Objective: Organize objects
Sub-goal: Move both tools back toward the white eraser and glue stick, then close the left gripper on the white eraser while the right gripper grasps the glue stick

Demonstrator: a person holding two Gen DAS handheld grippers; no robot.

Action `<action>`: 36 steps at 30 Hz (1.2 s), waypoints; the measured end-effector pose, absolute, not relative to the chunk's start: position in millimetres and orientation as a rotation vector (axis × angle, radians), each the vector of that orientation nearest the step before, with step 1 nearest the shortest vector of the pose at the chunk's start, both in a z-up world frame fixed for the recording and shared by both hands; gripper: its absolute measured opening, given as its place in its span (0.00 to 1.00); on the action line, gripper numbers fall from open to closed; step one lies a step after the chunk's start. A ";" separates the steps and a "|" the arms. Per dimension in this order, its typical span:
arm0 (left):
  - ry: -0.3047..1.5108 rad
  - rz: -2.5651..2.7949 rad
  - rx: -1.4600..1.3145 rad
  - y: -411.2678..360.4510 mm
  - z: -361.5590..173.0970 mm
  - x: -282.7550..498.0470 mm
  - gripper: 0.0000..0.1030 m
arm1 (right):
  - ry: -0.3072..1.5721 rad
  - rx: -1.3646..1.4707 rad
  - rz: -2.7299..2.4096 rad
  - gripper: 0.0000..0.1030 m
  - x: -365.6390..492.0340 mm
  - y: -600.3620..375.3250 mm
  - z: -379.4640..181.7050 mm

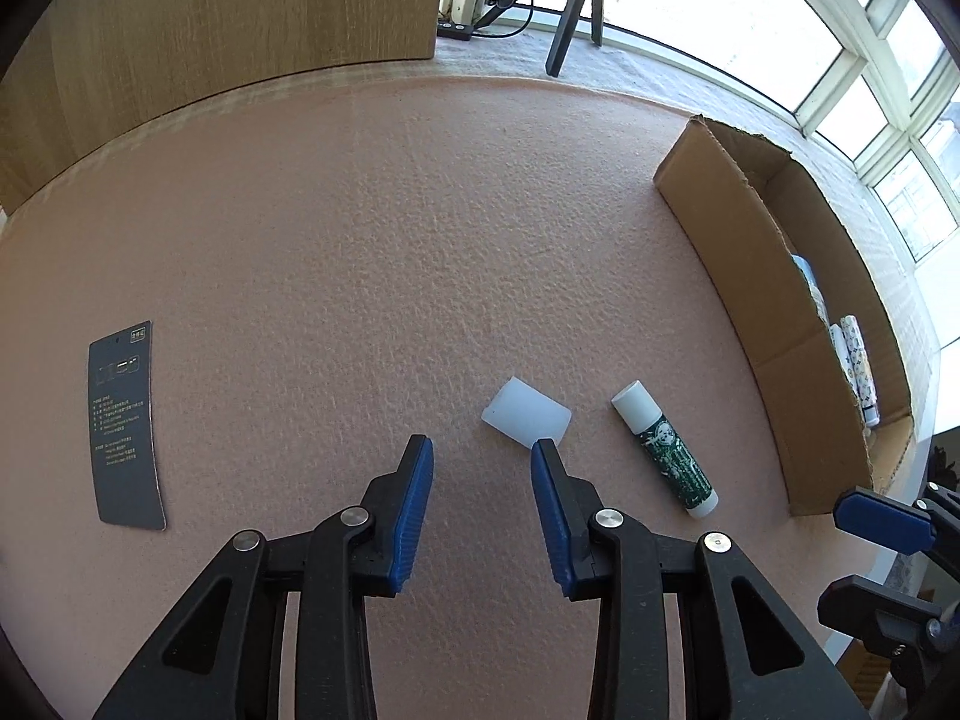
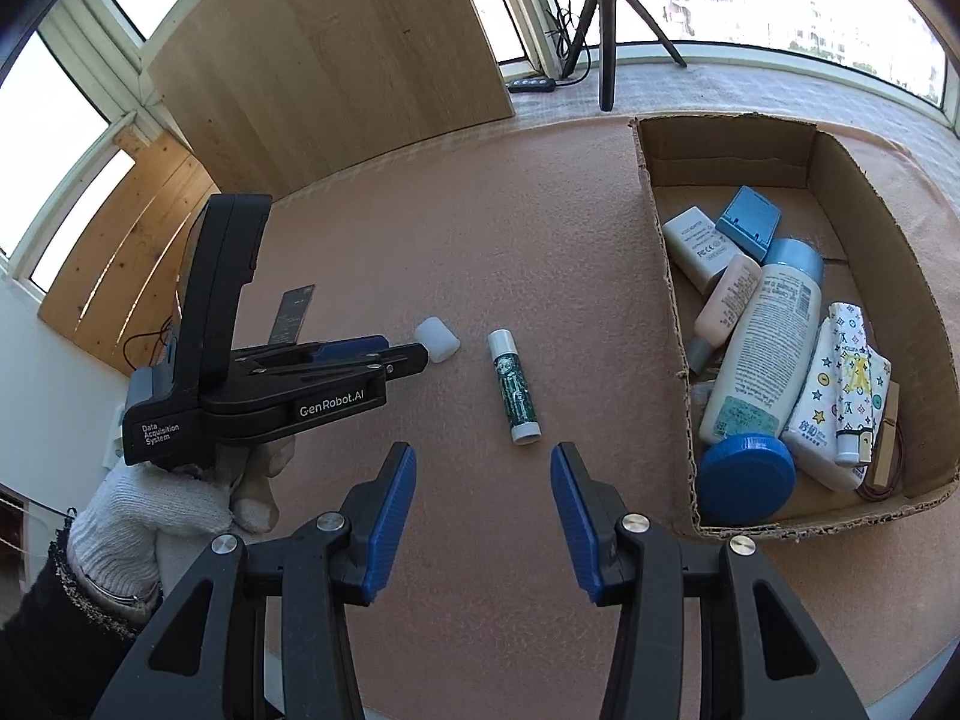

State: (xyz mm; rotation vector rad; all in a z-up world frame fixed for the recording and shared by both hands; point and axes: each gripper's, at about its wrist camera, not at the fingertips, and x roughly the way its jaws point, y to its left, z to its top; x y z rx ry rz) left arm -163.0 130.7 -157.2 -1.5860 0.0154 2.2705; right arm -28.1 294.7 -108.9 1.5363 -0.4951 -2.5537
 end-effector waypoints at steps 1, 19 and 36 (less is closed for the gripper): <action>0.007 2.256 -1.583 130.9 -156.3 -163.4 0.38 | -0.479 1.549 -2.555 0.42 -32.8 292.1 -112.3; 0.201 2.235 -1.535 158.6 -164.9 -171.2 0.44 | -0.355 1.686 -2.526 0.28 -62.6 274.7 -146.1; 0.098 2.287 -1.557 132.4 -166.5 -181.4 0.28 | -0.236 1.761 -2.522 0.24 -88.3 261.0 -161.6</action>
